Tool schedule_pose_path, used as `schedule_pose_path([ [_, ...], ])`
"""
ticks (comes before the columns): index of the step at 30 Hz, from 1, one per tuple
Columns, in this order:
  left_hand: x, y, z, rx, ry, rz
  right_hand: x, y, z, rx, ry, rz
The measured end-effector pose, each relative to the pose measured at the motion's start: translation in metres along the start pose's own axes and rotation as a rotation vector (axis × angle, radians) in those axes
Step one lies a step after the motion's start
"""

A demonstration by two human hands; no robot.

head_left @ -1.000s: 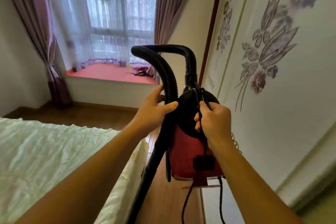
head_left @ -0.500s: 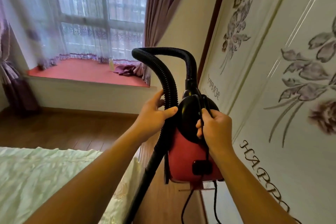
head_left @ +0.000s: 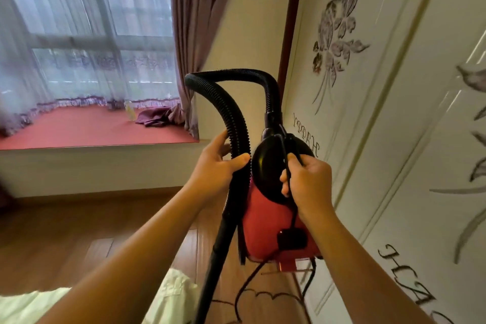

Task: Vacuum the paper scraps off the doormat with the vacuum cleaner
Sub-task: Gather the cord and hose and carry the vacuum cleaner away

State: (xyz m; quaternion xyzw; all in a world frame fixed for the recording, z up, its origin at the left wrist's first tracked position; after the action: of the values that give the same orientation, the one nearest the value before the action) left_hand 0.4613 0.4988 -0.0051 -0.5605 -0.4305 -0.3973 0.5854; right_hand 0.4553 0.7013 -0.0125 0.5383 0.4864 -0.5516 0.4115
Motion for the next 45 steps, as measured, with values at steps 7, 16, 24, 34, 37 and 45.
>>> schedule_pose_path([
  [7,-0.067,-0.131,0.003,-0.005,0.007,-0.060,0.035,-0.137,0.040,-0.026,-0.011,0.031],
  [16,-0.145,-0.236,0.005,0.034,0.027,-0.142,0.074,-0.254,0.067,-0.072,0.029,0.071],
  [24,-0.243,-0.279,0.017,0.027,0.069,-0.242,0.160,-0.317,0.074,-0.065,0.053,0.167],
  [34,-0.453,-0.319,0.022,0.002,0.121,-0.499,0.335,-0.402,0.103,-0.051,0.150,0.385],
  [37,-0.529,-0.336,0.019,0.001,0.135,-0.603,0.397,-0.436,0.120,-0.038,0.219,0.447],
  [45,-0.727,-0.365,0.015,0.006,0.129,-0.830,0.561,-0.510,0.158,-0.049,0.384,0.585],
])
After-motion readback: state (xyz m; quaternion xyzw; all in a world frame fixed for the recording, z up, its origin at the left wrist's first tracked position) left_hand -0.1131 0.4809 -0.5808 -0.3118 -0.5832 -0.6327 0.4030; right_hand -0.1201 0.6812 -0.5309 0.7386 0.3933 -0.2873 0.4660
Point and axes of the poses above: each hand's wrist, its own y-axis away from the middle knuckle, its own z-axis out of the palm, x = y × z, the point moved 10 cm from there along -y, towards the middle knuckle, and after that the axes turned 6 degrees about z, right-handed, at the moved point
